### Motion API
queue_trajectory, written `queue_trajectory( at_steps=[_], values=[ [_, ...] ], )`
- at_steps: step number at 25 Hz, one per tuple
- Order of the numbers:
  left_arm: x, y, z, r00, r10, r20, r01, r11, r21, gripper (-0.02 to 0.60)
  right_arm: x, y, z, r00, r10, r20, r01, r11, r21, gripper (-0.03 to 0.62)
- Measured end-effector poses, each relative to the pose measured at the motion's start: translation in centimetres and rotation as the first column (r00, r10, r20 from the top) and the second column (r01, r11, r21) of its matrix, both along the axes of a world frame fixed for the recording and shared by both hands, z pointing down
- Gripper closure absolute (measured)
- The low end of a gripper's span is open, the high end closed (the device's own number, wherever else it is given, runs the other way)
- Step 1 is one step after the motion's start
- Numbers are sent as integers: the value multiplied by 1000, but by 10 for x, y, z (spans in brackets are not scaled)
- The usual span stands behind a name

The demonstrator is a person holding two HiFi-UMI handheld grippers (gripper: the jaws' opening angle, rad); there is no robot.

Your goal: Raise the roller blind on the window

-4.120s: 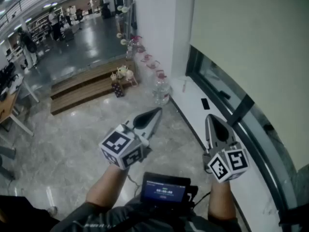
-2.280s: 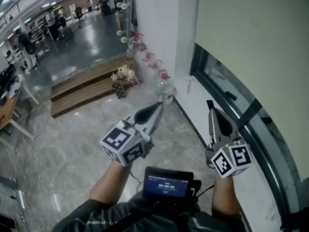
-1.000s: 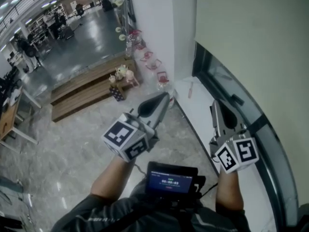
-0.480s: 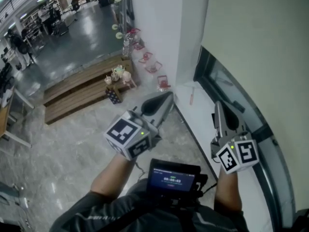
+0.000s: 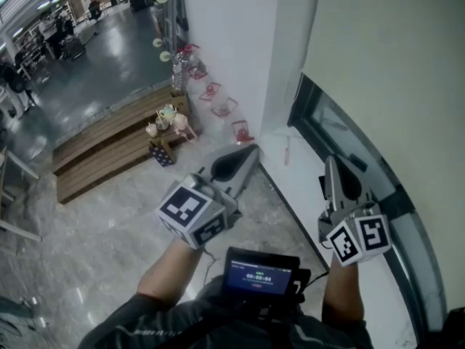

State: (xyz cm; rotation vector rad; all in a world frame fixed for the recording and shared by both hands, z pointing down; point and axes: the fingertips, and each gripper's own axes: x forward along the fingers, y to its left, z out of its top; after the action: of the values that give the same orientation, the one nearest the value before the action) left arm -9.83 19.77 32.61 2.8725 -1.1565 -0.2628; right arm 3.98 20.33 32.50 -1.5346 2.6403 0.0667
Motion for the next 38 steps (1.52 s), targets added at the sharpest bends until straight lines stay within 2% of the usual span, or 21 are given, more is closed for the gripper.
queue_trajectory(
  at_steps=[2, 9, 14, 27, 30, 34, 38],
  values=[
    [-4, -10, 2, 1000, 1, 16, -1, 1000, 5, 592, -3, -10, 1, 1000, 22, -13, -22, 1000, -16, 592],
    [-1, -58, 11, 999, 27, -26, -28, 999, -40, 594, -3, -57, -5, 1000, 21, -8, -21, 1000, -14, 592],
    [7, -92, 7, 1000, 13, 0, -13, 999, -40, 594, 2, -92, -7, 1000, -7, 12, 7, 1000, -8, 592],
    [54, -198, -1, 996, -70, 51, 71, 997, -21, 594, 44, -204, -9, 992, -116, 55, 116, 993, 11, 592],
    [65, -213, 1, 995, -81, 60, 82, 997, -8, 592, 56, -218, -5, 990, -129, 53, 129, 992, 2, 592],
    [82, -232, -2, 995, -89, 53, 88, 996, 14, 594, 72, -237, -5, 986, -148, 72, 146, 989, 33, 592],
    [96, -254, -5, 991, -118, 68, 119, 993, -9, 592, 84, -263, -5, 982, -171, 83, 167, 985, 45, 592]
  ],
)
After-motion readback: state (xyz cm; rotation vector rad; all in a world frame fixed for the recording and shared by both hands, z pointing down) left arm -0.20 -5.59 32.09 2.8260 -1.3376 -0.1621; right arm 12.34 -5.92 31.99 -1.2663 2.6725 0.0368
